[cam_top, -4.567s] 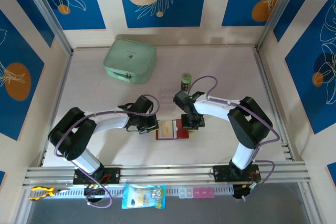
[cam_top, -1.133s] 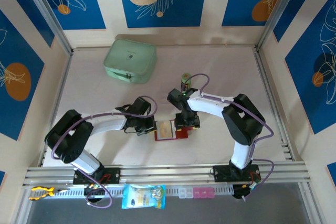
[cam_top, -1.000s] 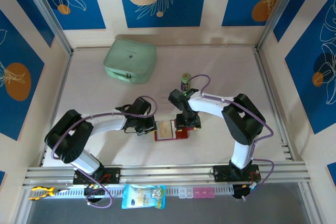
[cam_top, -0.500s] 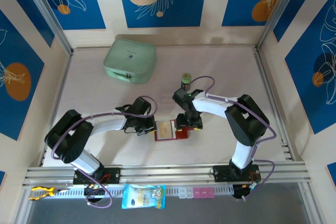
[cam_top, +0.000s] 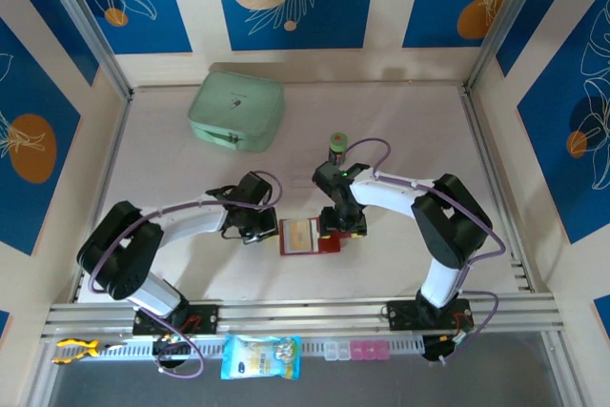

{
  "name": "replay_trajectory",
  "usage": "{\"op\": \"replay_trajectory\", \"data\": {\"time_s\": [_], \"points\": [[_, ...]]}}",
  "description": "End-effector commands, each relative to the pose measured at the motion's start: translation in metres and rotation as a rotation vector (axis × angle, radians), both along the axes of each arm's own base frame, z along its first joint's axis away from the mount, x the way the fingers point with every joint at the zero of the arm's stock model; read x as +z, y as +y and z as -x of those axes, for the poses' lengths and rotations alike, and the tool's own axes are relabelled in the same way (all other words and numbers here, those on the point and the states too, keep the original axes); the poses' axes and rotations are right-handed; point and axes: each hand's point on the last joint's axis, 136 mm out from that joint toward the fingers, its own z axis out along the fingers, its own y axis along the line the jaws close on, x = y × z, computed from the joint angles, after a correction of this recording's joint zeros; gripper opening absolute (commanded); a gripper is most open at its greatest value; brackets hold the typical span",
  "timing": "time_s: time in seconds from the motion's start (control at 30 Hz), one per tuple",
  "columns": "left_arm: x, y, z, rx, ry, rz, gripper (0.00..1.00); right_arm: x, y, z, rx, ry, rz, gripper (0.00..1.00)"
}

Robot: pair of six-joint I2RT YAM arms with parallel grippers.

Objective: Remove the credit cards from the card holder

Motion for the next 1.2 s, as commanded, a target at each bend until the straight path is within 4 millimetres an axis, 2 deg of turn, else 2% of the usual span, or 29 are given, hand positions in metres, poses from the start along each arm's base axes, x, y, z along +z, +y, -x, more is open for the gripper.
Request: {"op": "replay_trajectory", "data": {"time_s": [0.0, 0.27, 0.4, 0.53, 0.67, 0.73, 1.0, 1.17], "points": [[0.017, 0.002, -0.008, -0.017, -0.039, -0.014, 0.06, 0.024, 0.011, -0.001, -0.026, -0.019, -0.064, 0.68], [0.035, -0.007, -0.010, -0.042, -0.059, 0.021, 0.07, 0.055, 0.018, -0.004, -0.029, -0.071, -0.147, 0.65], [0.037, -0.017, -0.007, -0.065, -0.059, 0.056, 0.07, 0.067, 0.035, -0.006, -0.012, -0.083, -0.246, 0.62], [0.036, -0.028, -0.003, -0.089, -0.058, 0.093, 0.07, 0.072, 0.056, -0.005, 0.007, -0.069, -0.365, 0.55], [0.034, -0.035, 0.001, -0.103, -0.052, 0.103, 0.07, 0.068, 0.071, -0.003, 0.017, -0.043, -0.442, 0.51], [0.032, -0.039, 0.003, -0.117, -0.050, 0.111, 0.04, 0.064, 0.076, -0.002, 0.029, -0.039, -0.466, 0.50], [0.021, -0.053, 0.009, -0.151, -0.019, 0.118, 0.03, 0.044, 0.086, 0.003, 0.049, -0.022, -0.512, 0.42], [0.011, -0.052, 0.010, -0.154, -0.005, 0.084, 0.02, 0.033, 0.088, 0.006, 0.055, -0.013, -0.537, 0.38]]}}
